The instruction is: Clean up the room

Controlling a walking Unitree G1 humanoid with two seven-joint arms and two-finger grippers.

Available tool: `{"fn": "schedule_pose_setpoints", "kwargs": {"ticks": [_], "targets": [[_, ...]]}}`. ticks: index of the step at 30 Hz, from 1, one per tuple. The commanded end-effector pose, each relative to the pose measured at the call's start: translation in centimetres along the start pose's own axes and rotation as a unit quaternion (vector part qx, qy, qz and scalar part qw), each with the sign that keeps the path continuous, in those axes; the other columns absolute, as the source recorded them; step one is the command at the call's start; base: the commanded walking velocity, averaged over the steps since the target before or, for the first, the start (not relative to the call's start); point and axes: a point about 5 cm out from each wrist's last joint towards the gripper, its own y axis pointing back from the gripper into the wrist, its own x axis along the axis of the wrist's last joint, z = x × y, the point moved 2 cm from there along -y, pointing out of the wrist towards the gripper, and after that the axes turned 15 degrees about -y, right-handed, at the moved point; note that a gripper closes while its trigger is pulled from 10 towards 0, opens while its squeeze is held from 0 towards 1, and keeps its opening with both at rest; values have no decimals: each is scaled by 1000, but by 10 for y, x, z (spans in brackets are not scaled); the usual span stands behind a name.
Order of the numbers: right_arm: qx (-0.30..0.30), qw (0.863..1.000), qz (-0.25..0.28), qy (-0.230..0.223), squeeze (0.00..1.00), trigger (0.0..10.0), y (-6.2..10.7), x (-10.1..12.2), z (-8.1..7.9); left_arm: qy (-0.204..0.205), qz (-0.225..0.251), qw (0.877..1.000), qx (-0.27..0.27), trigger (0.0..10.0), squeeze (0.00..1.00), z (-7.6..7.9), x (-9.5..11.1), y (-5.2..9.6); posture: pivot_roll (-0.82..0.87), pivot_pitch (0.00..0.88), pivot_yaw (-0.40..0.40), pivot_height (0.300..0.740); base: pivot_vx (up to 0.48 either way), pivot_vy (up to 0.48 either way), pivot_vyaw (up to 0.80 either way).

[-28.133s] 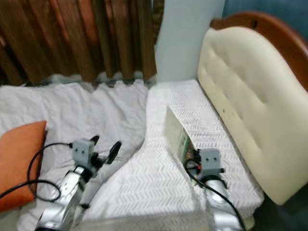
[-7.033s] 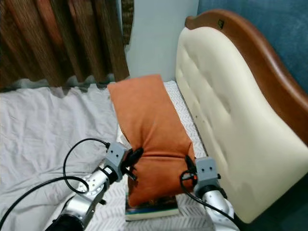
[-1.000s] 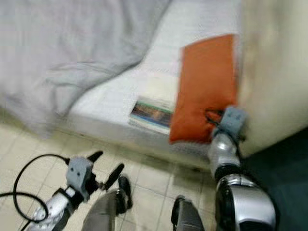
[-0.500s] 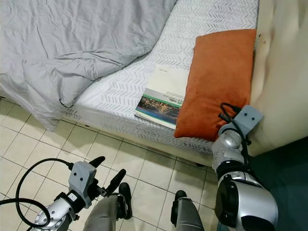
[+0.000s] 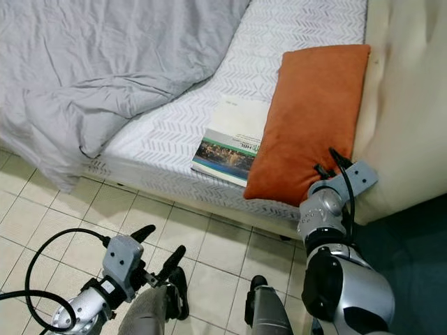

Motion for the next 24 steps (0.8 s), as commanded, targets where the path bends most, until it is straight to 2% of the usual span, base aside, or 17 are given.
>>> {"fn": "schedule_pose_setpoints", "kwargs": {"ticks": [1, 5, 8, 12, 16, 20, 23, 24], "targets": [[-28, 999, -41, -5, 1000, 10000, 4, -20, 16, 0, 14, 1000, -4, 10000, 0, 6, 3, 5, 3, 427, 53, 740, 0, 0, 0], [-24, 998, -48, -11, 1000, 10000, 5, -23, 15, -5, 79, 996, -29, 10000, 0, 18, 14, -10, -9, 436, 34, 740, 0, 0, 0], [-19, 998, -51, -12, 1000, 10000, 5, -24, 14, -11, 88, 995, -40, 10000, 0, 22, 13, -20, -29, 438, 26, 740, 0, 0, 0], [-6, 998, -55, -17, 1000, 10000, 5, -25, 9, -18, 99, 994, -35, 10000, 0, 19, 15, -37, -40, 436, 21, 740, 0, 0, 0], [2, 998, -53, -29, 1000, 10000, 5, -23, 4, -23, 103, 994, -29, 10000, 0, 14, 16, -41, -41, 435, 21, 740, 0, 0, 0], [17, 998, -41, -44, 1000, 10000, 4, -18, -7, -34, 104, 994, -20, 10000, 0, 9, 12, -40, -38, 436, 21, 740, 0, 0, 0], [49, 999, -15, -16, 1000, 10000, 4, -8, -22, -37, 104, 994, -14, 10000, 0, 8, 11, -38, -34, 436, 21, 740, 0, 0, 0], [74, 997, 6, 17, 1000, 10000, 4, 0, -32, -38, 104, 994, -8, 10000, 0, 7, 11, -38, -34, 430, 17, 740, 0, 0, 0]]}}
